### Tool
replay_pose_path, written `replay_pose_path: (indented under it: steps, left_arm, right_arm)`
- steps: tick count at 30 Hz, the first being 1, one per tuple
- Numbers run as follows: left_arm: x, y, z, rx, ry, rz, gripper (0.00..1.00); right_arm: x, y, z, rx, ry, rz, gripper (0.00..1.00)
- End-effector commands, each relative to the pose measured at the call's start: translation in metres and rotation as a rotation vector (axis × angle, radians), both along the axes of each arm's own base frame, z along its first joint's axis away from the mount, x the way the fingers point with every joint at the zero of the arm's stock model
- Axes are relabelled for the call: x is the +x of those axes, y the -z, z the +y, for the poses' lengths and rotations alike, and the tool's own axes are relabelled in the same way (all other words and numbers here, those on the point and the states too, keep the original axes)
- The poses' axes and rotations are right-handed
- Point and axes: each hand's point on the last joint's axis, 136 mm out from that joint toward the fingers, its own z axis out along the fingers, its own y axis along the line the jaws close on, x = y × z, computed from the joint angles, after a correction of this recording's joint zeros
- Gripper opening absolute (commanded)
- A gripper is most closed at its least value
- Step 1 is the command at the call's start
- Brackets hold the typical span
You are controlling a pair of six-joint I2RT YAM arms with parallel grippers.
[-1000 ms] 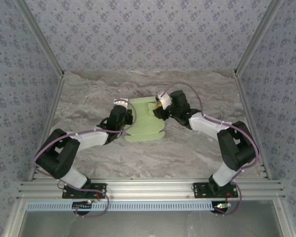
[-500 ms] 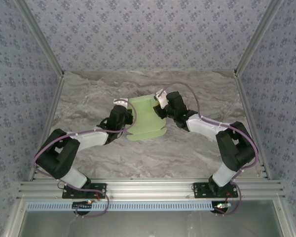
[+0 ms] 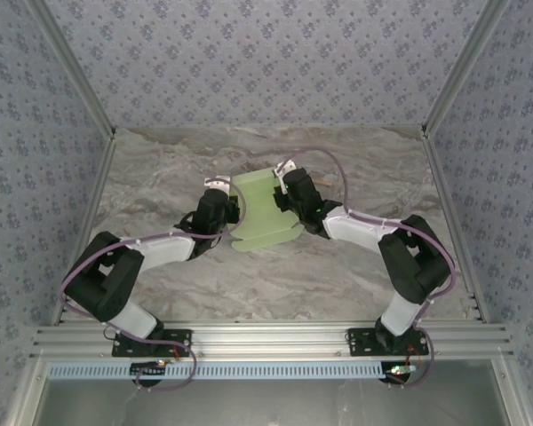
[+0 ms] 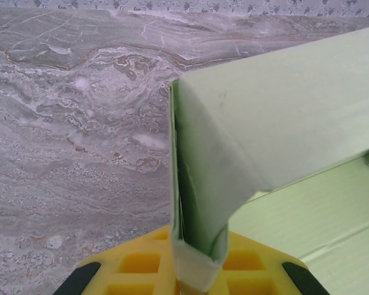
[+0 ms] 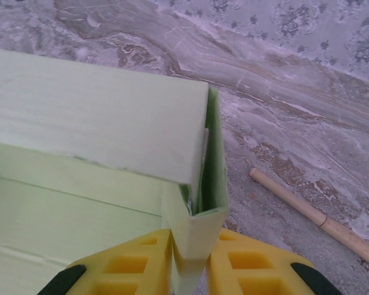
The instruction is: Fold the paper box
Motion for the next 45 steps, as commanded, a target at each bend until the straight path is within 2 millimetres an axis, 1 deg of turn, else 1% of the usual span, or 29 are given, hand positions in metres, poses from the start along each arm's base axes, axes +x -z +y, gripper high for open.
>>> replay_pose_path:
  steps: [1, 10, 17, 19, 20, 27, 32, 36, 38, 41, 42, 43, 45]
  left_arm:
    - [-0.002, -0.021, -0.015, -0.039, 0.055, -0.035, 0.13]
    - [-0.002, -0.022, -0.015, -0.041, 0.055, -0.036, 0.13]
    - [0.000, -0.018, -0.012, -0.037, 0.029, -0.029, 0.13]
    - [0.001, -0.018, -0.010, -0.038, 0.015, -0.029, 0.13]
    - [0.001, -0.018, -0.010, -0.040, 0.010, -0.028, 0.13]
    - [0.002, -0.018, -0.006, -0.050, -0.022, -0.022, 0.13]
    - [0.002, -0.016, -0.003, -0.046, -0.036, -0.020, 0.13]
    - [0.002, -0.016, -0.003, -0.048, -0.038, -0.020, 0.13]
    - [0.003, -0.015, -0.003, -0.044, -0.038, -0.018, 0.13]
    - [0.003, -0.015, -0.003, -0.039, -0.039, -0.019, 0.13]
    - [0.004, -0.015, -0.003, -0.037, -0.040, -0.018, 0.13]
    - [0.004, -0.014, -0.003, -0.033, -0.041, -0.017, 0.13]
    - [0.005, -0.015, -0.002, -0.026, -0.045, -0.018, 0.13]
  right_arm:
    - [0.014, -0.015, -0.005, 0.035, 0.120, -0.036, 0.22]
    - [0.020, -0.010, -0.019, -0.010, 0.239, -0.018, 0.18]
    - [0.009, -0.013, -0.015, -0.045, 0.309, -0.018, 0.17]
    - [0.003, -0.006, -0.016, -0.076, 0.329, -0.007, 0.16]
    - [0.006, -0.017, -0.013, -0.064, 0.344, -0.023, 0.16]
    - [0.001, -0.012, -0.020, -0.071, 0.424, -0.008, 0.16]
    - [-0.002, -0.010, -0.024, -0.079, 0.460, -0.005, 0.19]
    - [-0.004, -0.006, -0.017, -0.046, 0.423, 0.019, 0.19]
    - [-0.006, -0.008, -0.009, -0.011, 0.381, 0.024, 0.21]
    - [-0.008, -0.014, 0.000, 0.039, 0.323, 0.035, 0.27]
    - [-0.009, -0.020, 0.004, 0.060, 0.301, 0.035, 0.31]
    - [-0.014, -0.015, 0.002, 0.056, 0.283, 0.048, 0.34]
    - [-0.020, -0.017, 0.005, 0.070, 0.242, 0.060, 0.43]
